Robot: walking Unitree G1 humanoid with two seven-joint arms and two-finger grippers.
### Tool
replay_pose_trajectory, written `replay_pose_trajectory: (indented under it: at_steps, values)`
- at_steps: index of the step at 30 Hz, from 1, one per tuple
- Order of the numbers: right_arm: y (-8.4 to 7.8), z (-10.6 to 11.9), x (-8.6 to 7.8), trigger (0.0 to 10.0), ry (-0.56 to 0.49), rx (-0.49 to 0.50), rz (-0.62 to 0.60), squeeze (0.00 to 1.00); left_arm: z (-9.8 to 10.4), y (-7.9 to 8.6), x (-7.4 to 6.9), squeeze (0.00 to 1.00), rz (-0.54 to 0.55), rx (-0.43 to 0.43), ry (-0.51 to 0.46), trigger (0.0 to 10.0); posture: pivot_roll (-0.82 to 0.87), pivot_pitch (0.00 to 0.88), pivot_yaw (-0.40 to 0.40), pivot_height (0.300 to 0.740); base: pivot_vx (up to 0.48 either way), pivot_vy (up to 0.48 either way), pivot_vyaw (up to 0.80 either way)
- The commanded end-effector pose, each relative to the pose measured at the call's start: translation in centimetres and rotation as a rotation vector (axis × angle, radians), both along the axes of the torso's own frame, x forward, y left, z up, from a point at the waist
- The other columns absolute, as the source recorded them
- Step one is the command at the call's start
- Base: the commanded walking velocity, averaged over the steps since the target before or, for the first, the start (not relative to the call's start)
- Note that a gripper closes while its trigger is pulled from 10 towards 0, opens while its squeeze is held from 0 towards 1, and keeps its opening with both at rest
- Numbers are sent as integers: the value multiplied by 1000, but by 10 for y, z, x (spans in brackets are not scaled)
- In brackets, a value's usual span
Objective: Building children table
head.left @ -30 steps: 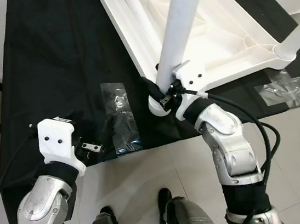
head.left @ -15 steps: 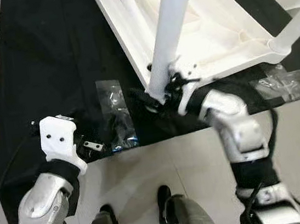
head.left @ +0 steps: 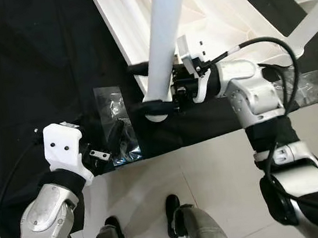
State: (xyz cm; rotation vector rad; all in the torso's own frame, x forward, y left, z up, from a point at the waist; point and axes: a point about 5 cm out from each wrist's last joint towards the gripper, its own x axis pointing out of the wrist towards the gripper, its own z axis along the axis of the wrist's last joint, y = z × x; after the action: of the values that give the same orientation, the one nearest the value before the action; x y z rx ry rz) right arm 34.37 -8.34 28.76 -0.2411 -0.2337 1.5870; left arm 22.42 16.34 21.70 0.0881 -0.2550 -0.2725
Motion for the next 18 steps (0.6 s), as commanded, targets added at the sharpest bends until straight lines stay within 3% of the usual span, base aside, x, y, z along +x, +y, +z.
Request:
replay_pose_trajectory:
  at_steps: [1, 10, 18]
  values:
    - [4, -5, -2, 0, 29, -9, 93, 0, -2, -1, -4, 0, -10, 4, 15, 10000, 151, 375, -124, 740, 0, 0, 0]
    - [-4, -10, 4, 0, 34, -25, 104, 0, -1, 1, -4, 0, -7, 9, 13, 10000, 162, 377, -115, 740, 0, 0, 0]
    - [-29, -21, 8, 0, 29, -47, -5, 0, -1, 0, -4, 0, -10, 6, 14, 10000, 148, 376, -109, 740, 0, 0, 0]
